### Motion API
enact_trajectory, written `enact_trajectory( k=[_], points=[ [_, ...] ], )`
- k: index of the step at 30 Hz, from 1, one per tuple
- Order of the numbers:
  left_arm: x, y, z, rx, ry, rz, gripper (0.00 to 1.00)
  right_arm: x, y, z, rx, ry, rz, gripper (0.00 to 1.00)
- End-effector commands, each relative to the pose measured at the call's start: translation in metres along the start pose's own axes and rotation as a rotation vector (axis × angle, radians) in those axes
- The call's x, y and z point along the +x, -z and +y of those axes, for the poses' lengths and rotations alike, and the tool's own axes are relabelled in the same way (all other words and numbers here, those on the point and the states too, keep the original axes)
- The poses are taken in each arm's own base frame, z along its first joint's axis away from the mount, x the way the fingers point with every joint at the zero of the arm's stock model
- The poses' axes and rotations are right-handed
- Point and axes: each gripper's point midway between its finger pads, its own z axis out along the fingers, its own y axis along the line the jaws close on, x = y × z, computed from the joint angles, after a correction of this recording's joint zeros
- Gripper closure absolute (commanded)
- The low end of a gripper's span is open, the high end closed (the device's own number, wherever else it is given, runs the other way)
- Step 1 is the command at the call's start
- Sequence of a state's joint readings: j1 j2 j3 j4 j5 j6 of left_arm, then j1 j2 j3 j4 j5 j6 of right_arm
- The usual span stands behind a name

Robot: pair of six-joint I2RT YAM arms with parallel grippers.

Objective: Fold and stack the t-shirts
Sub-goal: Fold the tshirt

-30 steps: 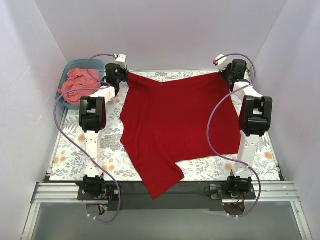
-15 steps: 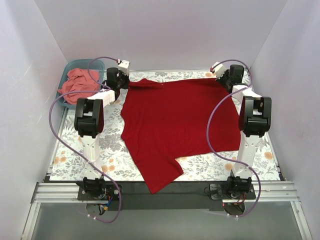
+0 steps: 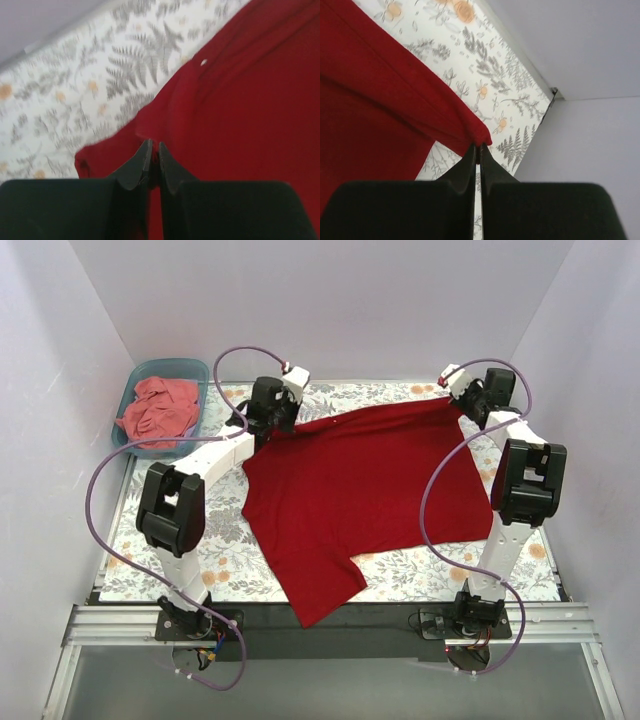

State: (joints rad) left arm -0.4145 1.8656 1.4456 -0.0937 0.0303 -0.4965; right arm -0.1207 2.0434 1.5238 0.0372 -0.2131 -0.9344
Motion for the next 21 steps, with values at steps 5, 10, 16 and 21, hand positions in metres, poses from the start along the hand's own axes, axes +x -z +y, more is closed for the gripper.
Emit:
enact_trajectory(
  k=[5, 10, 16, 21],
  points=[
    [0.067, 0.076, -0.020, 0.090, 0.082, 0.250, 1.00, 0.026, 0.017, 0.023, -0.104, 0.057, 0.018, 0.99],
    [0.114, 0.083, -0.044, 0.103, 0.038, 0.358, 1.00, 0.038, 0.014, 0.034, -0.132, 0.064, 0.031, 0.99],
    [0.107, 0.074, -0.023, 0.004, 0.051, 0.355, 1.00, 0.027, 0.026, 0.026, -0.115, 0.078, 0.013, 0.99],
    [0.099, 0.087, -0.023, 0.022, 0.050, 0.339, 1.00, 0.028, 0.036, 0.024, -0.108, 0.121, 0.017, 0.99]
  ],
)
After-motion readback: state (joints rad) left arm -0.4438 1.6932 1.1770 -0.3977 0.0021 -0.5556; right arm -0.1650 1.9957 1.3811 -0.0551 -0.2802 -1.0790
